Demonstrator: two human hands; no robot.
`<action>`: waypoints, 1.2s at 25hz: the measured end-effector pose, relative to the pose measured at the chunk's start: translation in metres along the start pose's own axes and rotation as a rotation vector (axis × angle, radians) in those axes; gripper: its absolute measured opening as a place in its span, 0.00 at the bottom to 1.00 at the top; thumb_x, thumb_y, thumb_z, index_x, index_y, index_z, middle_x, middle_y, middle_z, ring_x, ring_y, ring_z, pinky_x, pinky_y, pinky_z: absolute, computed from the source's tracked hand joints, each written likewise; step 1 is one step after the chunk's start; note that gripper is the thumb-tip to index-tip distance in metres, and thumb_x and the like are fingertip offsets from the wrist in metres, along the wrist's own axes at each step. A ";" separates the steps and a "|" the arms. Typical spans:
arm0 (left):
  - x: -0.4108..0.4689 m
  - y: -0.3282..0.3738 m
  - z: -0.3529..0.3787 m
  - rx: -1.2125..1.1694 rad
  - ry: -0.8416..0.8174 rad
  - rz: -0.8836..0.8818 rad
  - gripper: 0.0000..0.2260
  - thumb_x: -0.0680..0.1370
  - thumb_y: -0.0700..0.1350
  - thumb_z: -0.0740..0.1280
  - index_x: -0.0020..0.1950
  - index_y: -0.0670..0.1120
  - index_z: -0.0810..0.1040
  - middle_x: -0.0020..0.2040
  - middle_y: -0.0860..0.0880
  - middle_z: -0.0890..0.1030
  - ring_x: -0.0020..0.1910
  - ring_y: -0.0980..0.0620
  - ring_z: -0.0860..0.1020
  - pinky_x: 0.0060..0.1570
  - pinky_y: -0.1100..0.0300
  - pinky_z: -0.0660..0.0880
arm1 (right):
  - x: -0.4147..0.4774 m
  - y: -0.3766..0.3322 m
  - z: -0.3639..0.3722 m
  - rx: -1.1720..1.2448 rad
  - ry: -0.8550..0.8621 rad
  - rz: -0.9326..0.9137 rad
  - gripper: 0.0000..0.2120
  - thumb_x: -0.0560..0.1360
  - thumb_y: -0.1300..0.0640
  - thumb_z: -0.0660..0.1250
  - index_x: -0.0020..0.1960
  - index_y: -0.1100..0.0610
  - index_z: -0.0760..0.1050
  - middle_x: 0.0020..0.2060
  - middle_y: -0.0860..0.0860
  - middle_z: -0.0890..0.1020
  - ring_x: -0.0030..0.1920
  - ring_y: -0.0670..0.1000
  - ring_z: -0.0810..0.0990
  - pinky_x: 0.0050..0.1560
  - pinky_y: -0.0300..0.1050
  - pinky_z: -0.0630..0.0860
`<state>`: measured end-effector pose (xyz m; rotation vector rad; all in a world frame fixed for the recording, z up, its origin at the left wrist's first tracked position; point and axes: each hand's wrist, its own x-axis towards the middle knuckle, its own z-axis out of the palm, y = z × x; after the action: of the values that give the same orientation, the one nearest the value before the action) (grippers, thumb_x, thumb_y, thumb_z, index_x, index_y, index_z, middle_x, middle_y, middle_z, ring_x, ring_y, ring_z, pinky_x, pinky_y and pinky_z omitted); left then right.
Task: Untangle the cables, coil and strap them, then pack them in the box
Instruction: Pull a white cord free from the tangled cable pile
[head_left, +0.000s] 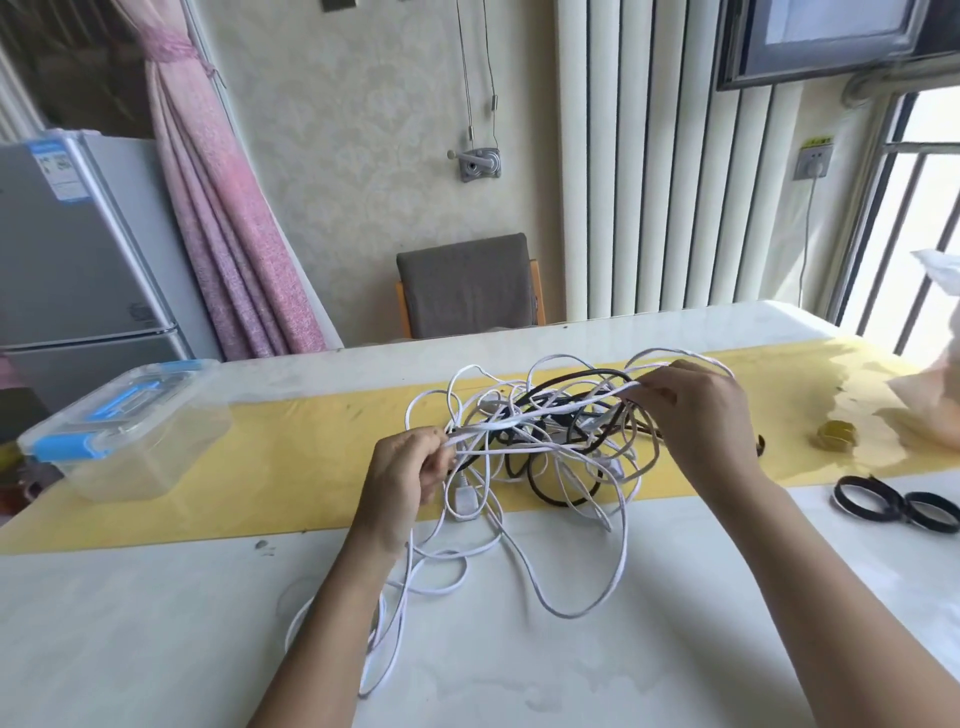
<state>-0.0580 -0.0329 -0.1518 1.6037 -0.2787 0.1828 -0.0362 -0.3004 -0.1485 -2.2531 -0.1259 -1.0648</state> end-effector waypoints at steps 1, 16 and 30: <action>-0.001 -0.004 0.002 0.114 0.076 0.085 0.11 0.70 0.53 0.60 0.31 0.49 0.67 0.25 0.55 0.65 0.23 0.58 0.60 0.24 0.65 0.58 | 0.000 -0.008 -0.005 0.053 0.004 0.017 0.06 0.70 0.58 0.74 0.37 0.59 0.82 0.30 0.53 0.81 0.32 0.54 0.77 0.35 0.46 0.69; -0.001 -0.022 0.045 0.797 -0.043 0.226 0.15 0.70 0.55 0.65 0.40 0.43 0.79 0.39 0.50 0.78 0.38 0.49 0.77 0.39 0.54 0.72 | 0.000 -0.047 -0.031 0.247 -0.658 0.064 0.10 0.71 0.52 0.73 0.34 0.54 0.77 0.21 0.47 0.65 0.24 0.45 0.59 0.26 0.37 0.55; 0.039 0.004 -0.015 -0.767 0.716 -0.075 0.13 0.81 0.39 0.59 0.36 0.46 0.68 0.22 0.56 0.75 0.24 0.60 0.76 0.29 0.67 0.73 | -0.013 -0.033 0.018 0.723 -0.890 0.175 0.14 0.81 0.59 0.57 0.43 0.63 0.76 0.38 0.51 0.85 0.45 0.50 0.82 0.53 0.41 0.76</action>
<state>-0.0211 -0.0212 -0.1363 0.7145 0.2523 0.5070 -0.0445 -0.2612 -0.1495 -1.8335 -0.5651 0.1507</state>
